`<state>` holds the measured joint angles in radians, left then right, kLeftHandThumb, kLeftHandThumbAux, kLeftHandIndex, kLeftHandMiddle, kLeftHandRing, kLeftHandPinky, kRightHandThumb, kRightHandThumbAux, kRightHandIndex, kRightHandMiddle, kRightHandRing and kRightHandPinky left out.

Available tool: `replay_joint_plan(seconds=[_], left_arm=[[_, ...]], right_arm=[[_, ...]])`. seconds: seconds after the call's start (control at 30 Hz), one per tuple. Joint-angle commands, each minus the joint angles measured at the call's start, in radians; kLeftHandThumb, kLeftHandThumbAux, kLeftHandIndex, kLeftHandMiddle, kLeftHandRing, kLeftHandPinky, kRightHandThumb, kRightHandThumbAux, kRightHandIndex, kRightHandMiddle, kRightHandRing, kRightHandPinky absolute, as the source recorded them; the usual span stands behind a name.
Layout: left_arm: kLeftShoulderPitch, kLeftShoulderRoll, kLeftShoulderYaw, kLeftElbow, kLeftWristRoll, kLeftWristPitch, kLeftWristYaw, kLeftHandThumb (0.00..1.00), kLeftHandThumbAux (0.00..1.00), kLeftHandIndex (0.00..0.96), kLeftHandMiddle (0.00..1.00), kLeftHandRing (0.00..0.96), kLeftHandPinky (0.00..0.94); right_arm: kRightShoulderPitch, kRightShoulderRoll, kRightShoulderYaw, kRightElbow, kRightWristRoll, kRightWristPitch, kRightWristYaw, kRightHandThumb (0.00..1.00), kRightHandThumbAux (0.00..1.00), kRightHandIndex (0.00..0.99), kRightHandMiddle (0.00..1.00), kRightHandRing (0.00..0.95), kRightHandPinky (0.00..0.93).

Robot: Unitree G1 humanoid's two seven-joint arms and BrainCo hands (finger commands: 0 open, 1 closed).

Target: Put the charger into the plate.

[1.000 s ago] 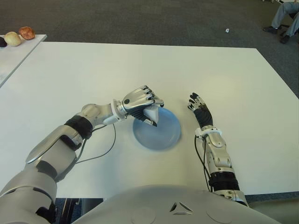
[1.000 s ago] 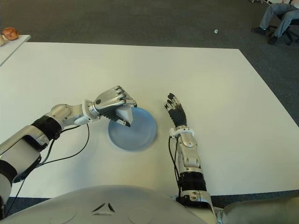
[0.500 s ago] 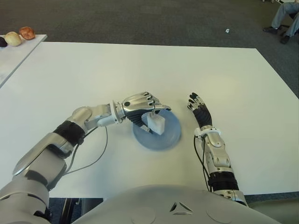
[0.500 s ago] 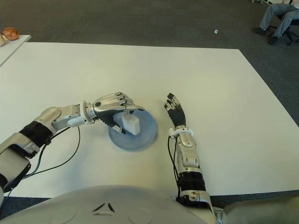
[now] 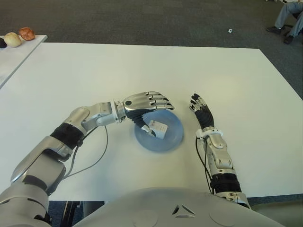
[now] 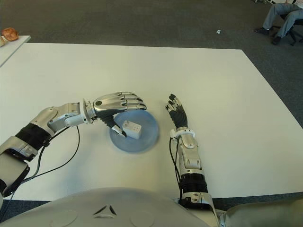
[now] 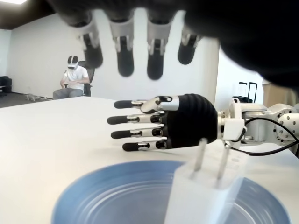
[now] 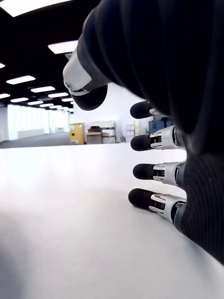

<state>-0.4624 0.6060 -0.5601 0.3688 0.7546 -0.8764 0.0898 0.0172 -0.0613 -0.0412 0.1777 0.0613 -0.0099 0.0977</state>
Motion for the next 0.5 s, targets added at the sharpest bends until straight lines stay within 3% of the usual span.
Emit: replay_joint_plan(seconds=[0.03,0.5], left_arm=[[0.021,-0.011,0.017,0.004,-0.011,-0.002,-0.031,0.182,0.251,0.000,0.000,0.000,0.000],[0.026,-0.028,0.043,0.016,-0.001,-0.010,-0.038,0.154,0.266,0.008,0.000,0.000,0.000]], right_arm=[[-0.002,0.005,0.010,0.020,-0.009,0.018,-0.003,0.000,0.593,0.000,0.047,0.036,0.000],[-0.002,0.004,0.012,0.022,-0.015,0.015,-0.011,0.000,0.592,0.000,0.049,0.037,0.000]])
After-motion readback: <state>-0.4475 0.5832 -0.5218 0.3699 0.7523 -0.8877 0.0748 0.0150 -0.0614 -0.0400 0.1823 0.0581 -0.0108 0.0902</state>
